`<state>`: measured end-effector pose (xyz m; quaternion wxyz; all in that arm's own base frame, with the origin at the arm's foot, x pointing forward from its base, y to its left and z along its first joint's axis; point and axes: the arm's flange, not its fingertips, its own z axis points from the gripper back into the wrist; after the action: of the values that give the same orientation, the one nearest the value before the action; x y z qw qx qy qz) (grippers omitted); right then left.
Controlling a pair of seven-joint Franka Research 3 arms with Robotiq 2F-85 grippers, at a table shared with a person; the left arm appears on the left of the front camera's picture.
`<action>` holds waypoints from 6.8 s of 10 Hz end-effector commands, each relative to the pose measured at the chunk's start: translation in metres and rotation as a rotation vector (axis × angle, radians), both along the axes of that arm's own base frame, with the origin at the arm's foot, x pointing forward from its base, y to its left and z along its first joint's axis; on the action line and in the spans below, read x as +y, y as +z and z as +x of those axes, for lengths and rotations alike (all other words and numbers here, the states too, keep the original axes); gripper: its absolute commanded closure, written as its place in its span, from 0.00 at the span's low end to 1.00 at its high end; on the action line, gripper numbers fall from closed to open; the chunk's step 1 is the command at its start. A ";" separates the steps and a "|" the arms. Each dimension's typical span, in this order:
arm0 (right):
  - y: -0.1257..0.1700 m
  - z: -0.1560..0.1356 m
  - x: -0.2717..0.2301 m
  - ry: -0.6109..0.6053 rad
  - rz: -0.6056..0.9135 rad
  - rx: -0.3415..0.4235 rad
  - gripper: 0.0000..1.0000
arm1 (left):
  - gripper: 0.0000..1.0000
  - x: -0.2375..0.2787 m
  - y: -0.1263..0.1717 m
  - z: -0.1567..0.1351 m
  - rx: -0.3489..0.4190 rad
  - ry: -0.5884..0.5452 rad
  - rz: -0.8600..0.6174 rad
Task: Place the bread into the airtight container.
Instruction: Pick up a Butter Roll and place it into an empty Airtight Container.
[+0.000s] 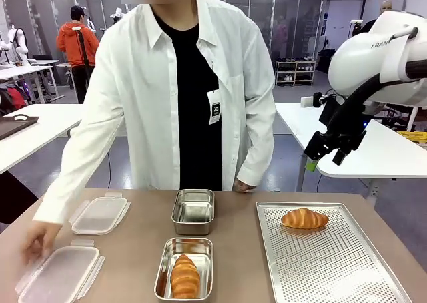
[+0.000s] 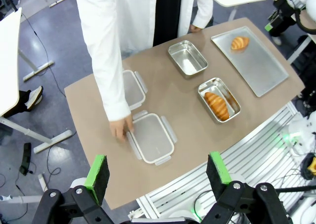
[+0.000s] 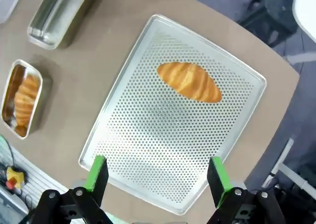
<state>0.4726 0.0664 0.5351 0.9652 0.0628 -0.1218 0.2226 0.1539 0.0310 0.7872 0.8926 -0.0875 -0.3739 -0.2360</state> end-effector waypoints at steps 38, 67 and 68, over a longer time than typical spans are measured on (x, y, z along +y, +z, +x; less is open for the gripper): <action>-0.001 -0.166 -0.408 0.241 0.471 -0.806 0.00 | 0.00 -0.001 0.000 -0.001 -0.002 -0.010 0.007; -0.106 -0.025 -0.063 0.987 -0.294 -0.338 0.00 | 0.00 -0.001 0.000 -0.001 -0.002 -0.010 0.007; -0.104 -0.028 -0.067 1.004 -0.290 -0.402 0.00 | 0.00 -0.001 0.000 -0.001 -0.002 -0.010 0.007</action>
<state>0.4480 0.0005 0.4202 0.7021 -0.0641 -0.2073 0.6782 0.1539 0.0309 0.7871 0.8928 -0.0871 -0.3738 -0.2358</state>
